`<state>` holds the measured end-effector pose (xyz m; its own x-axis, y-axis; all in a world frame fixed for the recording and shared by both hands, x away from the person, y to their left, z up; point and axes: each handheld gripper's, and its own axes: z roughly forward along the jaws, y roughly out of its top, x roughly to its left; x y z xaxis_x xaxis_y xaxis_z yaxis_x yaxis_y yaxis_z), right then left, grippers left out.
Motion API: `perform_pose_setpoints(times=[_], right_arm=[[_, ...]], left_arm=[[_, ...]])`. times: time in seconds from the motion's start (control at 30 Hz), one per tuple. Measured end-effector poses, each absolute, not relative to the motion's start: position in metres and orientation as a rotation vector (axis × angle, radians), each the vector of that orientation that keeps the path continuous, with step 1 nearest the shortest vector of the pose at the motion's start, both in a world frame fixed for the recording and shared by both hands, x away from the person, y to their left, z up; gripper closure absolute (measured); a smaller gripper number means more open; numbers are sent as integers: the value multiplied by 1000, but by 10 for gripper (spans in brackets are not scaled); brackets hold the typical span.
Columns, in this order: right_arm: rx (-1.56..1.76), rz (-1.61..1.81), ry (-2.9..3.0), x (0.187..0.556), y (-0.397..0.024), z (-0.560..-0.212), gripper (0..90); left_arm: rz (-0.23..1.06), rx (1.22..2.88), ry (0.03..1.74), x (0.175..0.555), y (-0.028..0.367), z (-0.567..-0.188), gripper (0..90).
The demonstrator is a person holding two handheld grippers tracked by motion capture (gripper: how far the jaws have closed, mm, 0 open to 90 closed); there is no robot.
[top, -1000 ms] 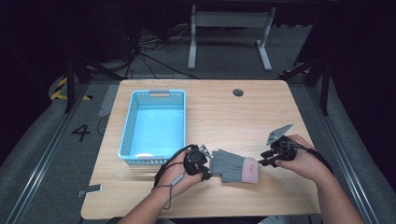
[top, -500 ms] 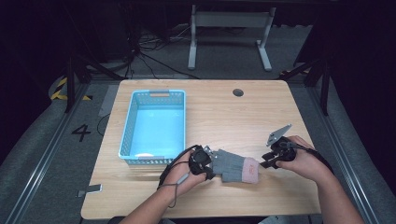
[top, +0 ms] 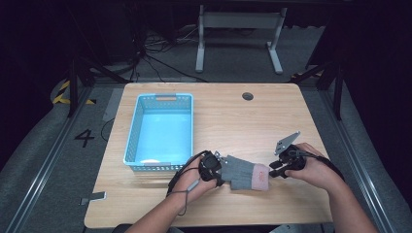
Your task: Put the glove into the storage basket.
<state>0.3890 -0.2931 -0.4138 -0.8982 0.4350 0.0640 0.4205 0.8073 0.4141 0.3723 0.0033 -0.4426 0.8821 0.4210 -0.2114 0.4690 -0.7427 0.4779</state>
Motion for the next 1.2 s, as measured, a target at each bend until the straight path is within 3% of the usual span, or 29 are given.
perform_pose_setpoints(times=[0.17, 0.33, 0.4, 0.7, 1.2], right_arm=[[658, 649, 2958, 389, -286, -417, 714], [643, 643, 2958, 387, -282, -414, 834], [642, 644, 2953, 386, -281, -413, 848], [588, 721, 2881, 386, -280, -397, 861], [653, 688, 2914, 397, -277, -412, 858]], left_arm=[[-103, 2517, 643, 372, 2, -442, 741], [-78, 2508, 650, 371, 1, -438, 879], [-53, 2517, 641, 369, 0, -436, 889], [-9, 2496, 635, 360, 10, -424, 895], [-55, 2522, 638, 362, 6, -432, 892]])
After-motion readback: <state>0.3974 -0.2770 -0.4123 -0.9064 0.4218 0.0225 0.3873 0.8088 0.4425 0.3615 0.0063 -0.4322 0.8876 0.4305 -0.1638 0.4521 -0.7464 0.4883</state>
